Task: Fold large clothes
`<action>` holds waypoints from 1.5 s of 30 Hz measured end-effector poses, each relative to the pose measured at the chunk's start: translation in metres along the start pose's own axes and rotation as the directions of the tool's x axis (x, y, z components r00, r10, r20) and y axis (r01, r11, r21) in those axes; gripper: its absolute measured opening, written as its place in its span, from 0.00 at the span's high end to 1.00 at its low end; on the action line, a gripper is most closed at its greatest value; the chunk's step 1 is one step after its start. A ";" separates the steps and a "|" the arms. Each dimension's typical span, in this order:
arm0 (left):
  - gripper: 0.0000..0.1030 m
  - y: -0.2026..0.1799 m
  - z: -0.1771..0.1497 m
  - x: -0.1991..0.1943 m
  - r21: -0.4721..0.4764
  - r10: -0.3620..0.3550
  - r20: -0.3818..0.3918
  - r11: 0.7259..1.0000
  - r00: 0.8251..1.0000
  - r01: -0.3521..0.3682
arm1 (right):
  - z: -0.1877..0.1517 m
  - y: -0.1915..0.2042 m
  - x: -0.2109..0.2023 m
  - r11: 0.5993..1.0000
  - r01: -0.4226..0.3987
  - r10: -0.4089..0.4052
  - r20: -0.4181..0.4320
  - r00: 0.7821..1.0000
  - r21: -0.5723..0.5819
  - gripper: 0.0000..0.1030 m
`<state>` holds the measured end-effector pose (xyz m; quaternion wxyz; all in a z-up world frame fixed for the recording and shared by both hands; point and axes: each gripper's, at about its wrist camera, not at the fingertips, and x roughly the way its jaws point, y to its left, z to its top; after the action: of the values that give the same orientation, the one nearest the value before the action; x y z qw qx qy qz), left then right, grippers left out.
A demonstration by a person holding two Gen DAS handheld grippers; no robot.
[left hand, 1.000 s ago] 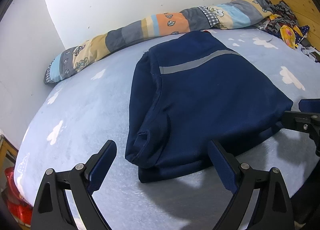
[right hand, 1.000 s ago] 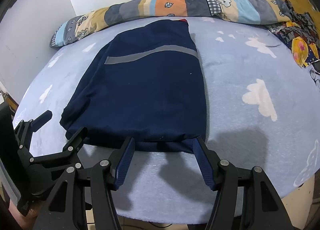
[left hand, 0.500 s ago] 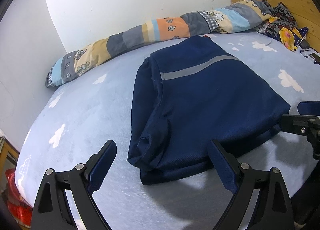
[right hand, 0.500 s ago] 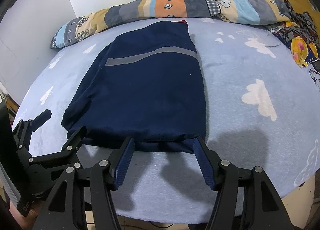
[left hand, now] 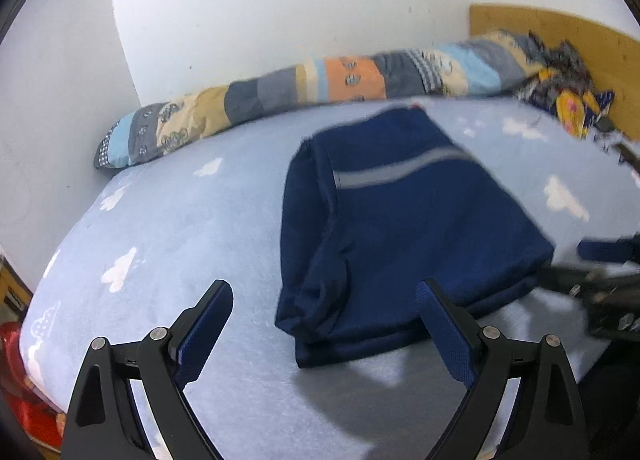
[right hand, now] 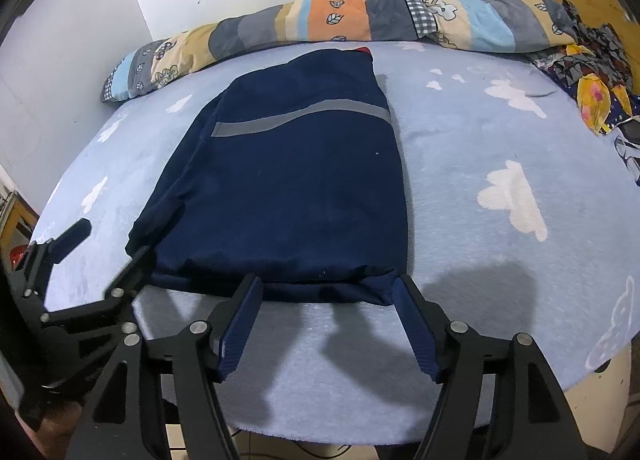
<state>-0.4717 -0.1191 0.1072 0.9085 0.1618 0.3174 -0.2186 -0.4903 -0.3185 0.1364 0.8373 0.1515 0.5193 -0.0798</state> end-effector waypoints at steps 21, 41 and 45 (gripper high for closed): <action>0.01 0.039 -0.006 -0.049 -0.126 0.009 0.152 0.992 0.988 0.010 | -0.003 0.020 -0.009 0.993 0.064 -0.059 0.048 0.997 -0.098 0.19; 0.01 0.043 0.006 -0.051 -0.122 0.057 0.121 0.992 0.991 -0.042 | -0.004 0.030 -0.025 0.973 0.179 -0.157 0.151 0.976 -0.147 0.12; 0.01 0.041 0.010 -0.051 -0.116 0.076 0.114 0.991 0.991 -0.063 | -0.004 0.036 -0.029 0.960 0.224 -0.190 0.193 0.963 -0.170 0.10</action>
<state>-0.4818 -0.0737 0.1543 0.9403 0.1083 0.2692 -0.1777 -0.4960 -0.2841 0.1665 0.8772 0.0078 0.4622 -0.1300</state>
